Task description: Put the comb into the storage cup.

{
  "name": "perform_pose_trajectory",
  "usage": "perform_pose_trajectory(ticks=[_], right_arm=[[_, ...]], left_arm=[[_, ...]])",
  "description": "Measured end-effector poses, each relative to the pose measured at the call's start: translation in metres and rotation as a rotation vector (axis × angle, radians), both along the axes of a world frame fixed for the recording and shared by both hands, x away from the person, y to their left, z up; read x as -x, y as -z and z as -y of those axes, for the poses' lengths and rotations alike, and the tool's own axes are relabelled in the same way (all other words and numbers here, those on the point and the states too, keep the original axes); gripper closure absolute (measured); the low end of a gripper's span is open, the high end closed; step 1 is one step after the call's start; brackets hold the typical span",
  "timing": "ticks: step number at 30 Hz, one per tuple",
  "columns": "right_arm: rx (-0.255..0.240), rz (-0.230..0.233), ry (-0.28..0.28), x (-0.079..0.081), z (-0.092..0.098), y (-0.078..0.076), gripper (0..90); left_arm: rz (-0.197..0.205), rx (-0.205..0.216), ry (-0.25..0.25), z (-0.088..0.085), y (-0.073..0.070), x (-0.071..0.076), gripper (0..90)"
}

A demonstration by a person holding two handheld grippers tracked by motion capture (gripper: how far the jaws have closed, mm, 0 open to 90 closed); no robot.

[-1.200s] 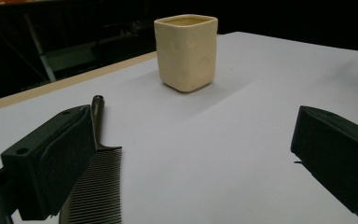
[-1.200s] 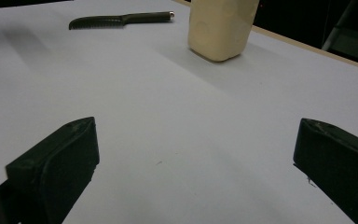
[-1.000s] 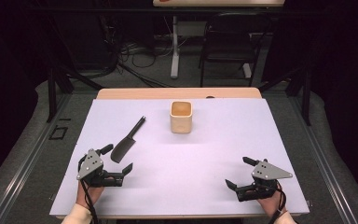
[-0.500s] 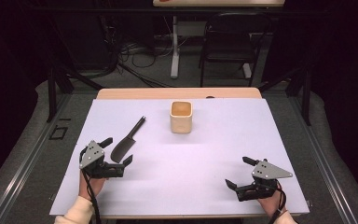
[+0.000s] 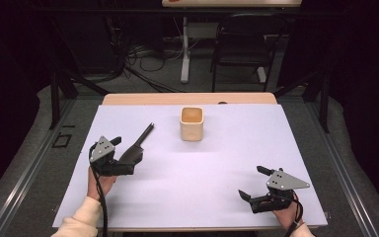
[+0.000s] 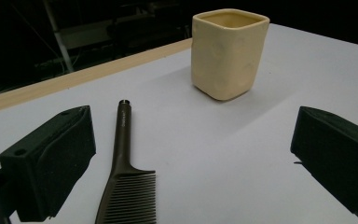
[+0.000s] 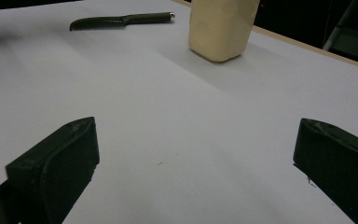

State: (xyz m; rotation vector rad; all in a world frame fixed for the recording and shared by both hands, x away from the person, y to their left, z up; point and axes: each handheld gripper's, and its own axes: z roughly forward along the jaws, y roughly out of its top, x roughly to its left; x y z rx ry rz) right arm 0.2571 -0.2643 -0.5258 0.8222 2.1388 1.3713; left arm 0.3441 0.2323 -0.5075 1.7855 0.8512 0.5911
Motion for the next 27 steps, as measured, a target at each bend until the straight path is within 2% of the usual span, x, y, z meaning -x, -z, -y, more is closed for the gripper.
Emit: perform_pose_trajectory(ticks=[1,8,12,15,16,20,24,27], right_arm=[[-0.004,-0.003,0.0,0.0,-0.001,0.0,0.0],[-0.001,-0.007,0.0,0.0,-0.001,0.0,0.0],[0.002,-0.003,-0.003,0.0,-0.001,0.0,0.0],[0.003,-0.006,0.001,0.0,-0.001,0.0,0.0],[0.005,-0.005,0.001,0.0,-0.001,0.0,0.0],[0.01,-0.002,0.0,0.0,-0.001,0.0,0.0],[0.011,-0.003,-0.002,0.0,-0.001,0.0,0.0],[0.019,-0.009,0.001,0.0,0.0,0.001,0.0]], left_arm=[[-0.011,0.003,-0.012,0.0,-0.001,-0.006,0.0],[-0.037,-0.005,-0.037,-0.001,-0.003,-0.021,0.0],[-0.04,-0.007,-0.056,-0.001,-0.003,-0.028,0.0],[-0.044,-0.031,-0.063,0.0,-0.001,-0.036,0.0],[-0.054,-0.041,-0.062,0.0,0.0,-0.038,0.0],[-0.087,-0.036,-0.063,0.001,0.001,-0.048,0.0],[-0.109,-0.073,-0.065,0.005,0.003,-0.06,0.0],[-0.148,-0.07,-0.07,0.005,0.005,-0.071,0.0]])
